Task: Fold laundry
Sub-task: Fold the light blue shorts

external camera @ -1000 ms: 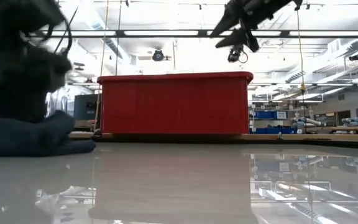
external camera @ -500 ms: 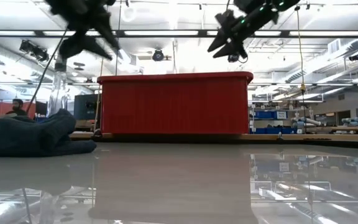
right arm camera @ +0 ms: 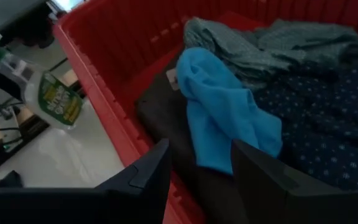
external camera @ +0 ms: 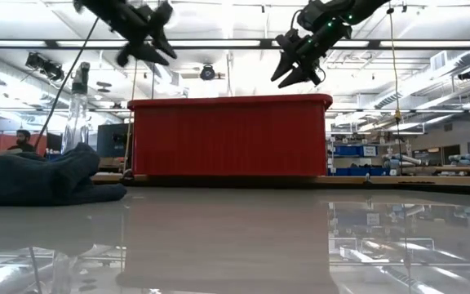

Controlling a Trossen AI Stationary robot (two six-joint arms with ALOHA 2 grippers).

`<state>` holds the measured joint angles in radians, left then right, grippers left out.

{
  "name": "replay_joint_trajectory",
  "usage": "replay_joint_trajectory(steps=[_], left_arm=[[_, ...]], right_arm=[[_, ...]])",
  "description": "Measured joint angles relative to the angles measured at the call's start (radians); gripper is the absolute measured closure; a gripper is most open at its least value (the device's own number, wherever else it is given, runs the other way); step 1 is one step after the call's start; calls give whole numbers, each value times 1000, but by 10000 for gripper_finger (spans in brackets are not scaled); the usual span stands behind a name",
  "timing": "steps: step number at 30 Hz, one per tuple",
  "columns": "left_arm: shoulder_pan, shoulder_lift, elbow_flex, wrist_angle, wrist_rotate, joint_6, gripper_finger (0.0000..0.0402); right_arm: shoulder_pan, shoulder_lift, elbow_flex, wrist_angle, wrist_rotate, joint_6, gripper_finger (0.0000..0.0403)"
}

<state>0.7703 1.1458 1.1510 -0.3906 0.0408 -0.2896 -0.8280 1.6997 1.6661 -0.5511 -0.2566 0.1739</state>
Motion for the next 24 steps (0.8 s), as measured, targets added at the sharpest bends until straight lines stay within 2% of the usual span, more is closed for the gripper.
replay_joint_trajectory(steps=[2,8,11,16,20,24], left_arm=[[36,115,113,-87,70,102,257],[107,456,480,-209,86,228,258],[151,641,690,-316,127,313,260],[178,907,1003,-494,196,570,260],[177,1024,1136,-555,270,726,260],[177,1058,1169,-548,403,806,260]], right_arm=[[-1,12,0,-17,7,-1,229],[7,18,0,-96,64,7,229],[12,18,0,-134,80,9,229],[22,18,0,-183,104,10,229],[27,18,0,-207,117,16,229],[27,17,0,-213,121,32,229]])
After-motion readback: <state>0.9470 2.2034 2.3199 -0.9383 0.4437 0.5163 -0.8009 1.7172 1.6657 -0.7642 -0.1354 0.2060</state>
